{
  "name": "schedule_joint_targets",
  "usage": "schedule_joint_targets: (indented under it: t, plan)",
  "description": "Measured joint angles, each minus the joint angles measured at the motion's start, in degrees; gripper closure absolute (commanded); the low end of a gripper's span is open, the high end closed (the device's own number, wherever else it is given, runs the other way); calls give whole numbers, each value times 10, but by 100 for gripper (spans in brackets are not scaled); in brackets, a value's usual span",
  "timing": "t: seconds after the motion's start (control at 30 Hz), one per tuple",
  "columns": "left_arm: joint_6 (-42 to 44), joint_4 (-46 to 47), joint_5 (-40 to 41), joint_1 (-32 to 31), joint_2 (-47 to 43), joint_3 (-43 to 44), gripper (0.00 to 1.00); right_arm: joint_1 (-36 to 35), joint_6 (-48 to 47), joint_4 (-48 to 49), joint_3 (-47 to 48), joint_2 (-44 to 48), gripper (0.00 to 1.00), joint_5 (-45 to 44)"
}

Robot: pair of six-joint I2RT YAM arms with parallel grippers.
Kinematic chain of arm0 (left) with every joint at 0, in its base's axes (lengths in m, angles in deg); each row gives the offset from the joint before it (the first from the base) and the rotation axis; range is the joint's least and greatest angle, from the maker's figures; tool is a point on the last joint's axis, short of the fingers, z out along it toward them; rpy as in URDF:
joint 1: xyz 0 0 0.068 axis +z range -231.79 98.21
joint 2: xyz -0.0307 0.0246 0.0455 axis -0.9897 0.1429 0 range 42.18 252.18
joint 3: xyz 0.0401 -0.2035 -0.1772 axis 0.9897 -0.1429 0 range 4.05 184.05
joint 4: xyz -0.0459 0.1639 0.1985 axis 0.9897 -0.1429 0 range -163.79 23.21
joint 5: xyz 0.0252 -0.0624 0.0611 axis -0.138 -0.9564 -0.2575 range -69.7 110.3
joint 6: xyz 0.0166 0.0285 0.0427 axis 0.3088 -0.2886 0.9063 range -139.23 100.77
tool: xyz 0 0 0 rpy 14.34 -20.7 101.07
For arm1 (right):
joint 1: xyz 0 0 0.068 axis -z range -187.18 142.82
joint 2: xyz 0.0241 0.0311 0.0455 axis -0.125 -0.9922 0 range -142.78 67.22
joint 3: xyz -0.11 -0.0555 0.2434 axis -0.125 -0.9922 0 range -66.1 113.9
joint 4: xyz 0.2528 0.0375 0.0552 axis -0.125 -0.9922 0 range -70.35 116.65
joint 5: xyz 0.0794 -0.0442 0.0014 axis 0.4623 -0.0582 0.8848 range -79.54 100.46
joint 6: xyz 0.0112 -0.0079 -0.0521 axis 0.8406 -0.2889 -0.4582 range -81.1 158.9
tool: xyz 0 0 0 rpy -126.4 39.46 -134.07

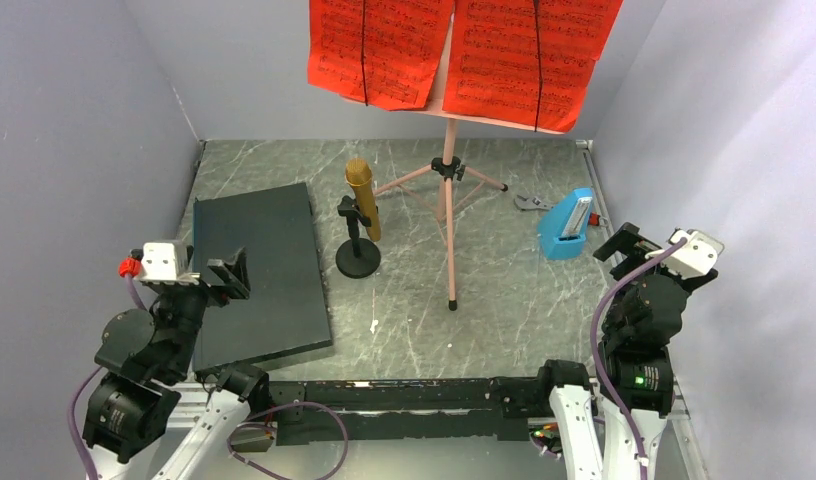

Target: Pack up the instrument practice props

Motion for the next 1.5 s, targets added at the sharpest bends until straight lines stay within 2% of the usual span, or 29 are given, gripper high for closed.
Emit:
schedule_joint_targets:
  t: [0.33, 1.1, 1.27, 1.5]
  plan:
    - [-5, 15, 0, 0, 2, -26, 6, 0, -8, 4, 0, -28, 0, 29]
    - [-27, 80, 15, 0, 16, -140, 6, 2, 3, 47, 14, -303, 0, 153]
    - [-24, 88, 15, 0, 29, -142, 6, 24, 7, 48, 42, -356, 0, 183]
    - [-16, 97, 12, 1, 30, -145, 6, 94, 32, 59, 68, -413, 0, 252]
